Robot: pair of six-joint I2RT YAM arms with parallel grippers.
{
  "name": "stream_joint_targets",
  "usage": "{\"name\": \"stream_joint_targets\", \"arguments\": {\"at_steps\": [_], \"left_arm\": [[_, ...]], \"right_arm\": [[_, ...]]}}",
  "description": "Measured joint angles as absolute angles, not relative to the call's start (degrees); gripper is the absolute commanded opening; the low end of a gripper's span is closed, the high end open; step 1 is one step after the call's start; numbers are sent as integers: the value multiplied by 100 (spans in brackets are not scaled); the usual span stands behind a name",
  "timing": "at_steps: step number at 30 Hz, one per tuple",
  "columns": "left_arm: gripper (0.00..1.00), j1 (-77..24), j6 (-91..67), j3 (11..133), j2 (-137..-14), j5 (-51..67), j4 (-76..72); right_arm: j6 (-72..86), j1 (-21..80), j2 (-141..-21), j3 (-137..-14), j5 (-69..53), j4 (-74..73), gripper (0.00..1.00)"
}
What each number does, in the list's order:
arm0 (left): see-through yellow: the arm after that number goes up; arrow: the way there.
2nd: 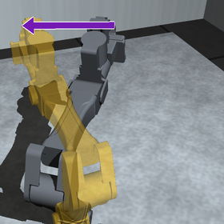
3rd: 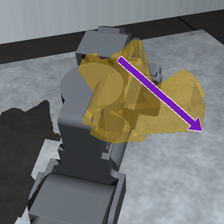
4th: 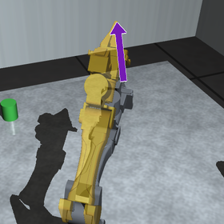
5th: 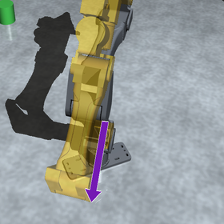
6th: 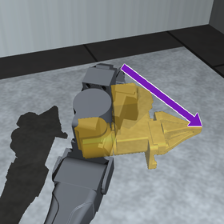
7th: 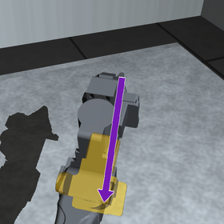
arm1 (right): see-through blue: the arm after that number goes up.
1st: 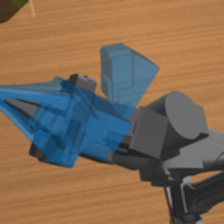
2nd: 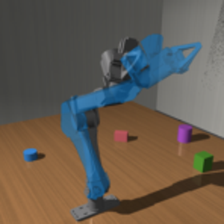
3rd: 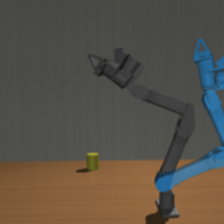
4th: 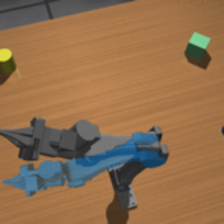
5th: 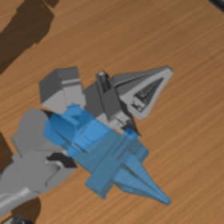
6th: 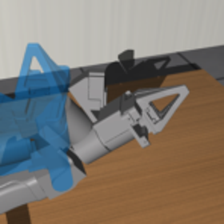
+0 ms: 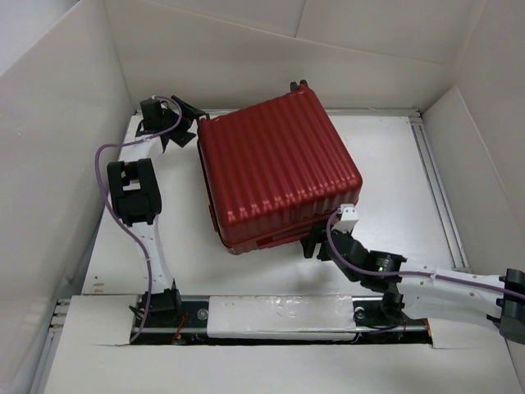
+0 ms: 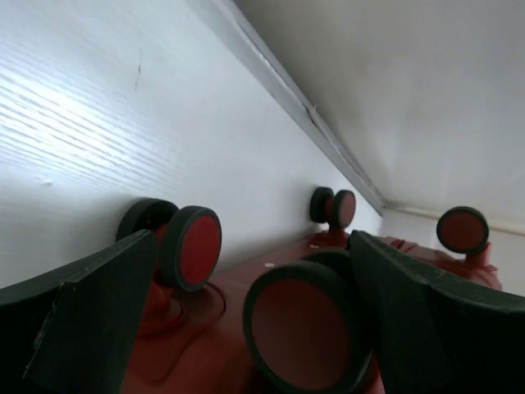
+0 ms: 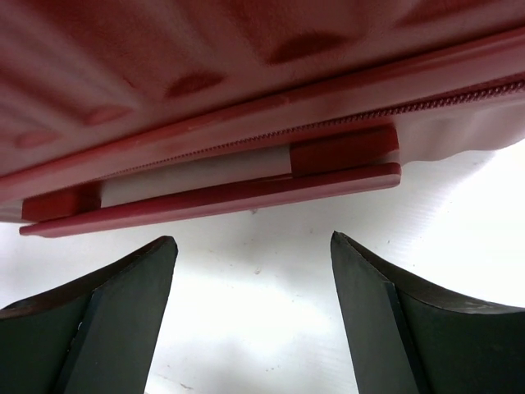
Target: Pack the luggage
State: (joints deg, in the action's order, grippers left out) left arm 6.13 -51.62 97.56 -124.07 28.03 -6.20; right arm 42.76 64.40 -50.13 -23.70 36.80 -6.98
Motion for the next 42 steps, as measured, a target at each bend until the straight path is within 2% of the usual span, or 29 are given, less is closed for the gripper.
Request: {"name": "stream_joint_targets", "arguments": {"at_steps": [6,15,19,20,24,25,28,32,33,42], "left_arm": [[100,543,-5721,9810,-13010,3430,-1157],[100,548,-6694,9045,-12901,3623,-2711],[85,554,-6917,8853,-12709,3642,-2965],[77,556,-6949,8814,-12652,3640,-3026],[55,565,-7026,8689,-12390,3656,-3164],[45,569,-7032,8667,-12313,3667,-3186],[35,574,-7061,8464,-12025,3634,-3367],[12,604,-7102,7658,-11384,3221,-3647],[1,646,-7109,7343,-11187,3173,-3732],[0,454,-7137,4628,-8986,3892,-4134]], "right_arm": [[4156,6440,-5046,-2185,3503,-432,81],[4097,6418,-5902,-2093,3291,-16,81],[4071,6407,-5990,-2093,3238,169,81],[4069,6401,-5999,-2093,3234,220,81],[4016,6292,-6020,-2093,3177,342,81],[3979,6235,-6038,-2093,3155,381,81],[3806,5907,-6084,-2095,3061,425,81],[3350,5234,-5999,-2099,2689,237,81],[3212,4982,-5970,-2106,2545,167,80],[2064,3011,-5913,-2515,1022,-377,78]]}}
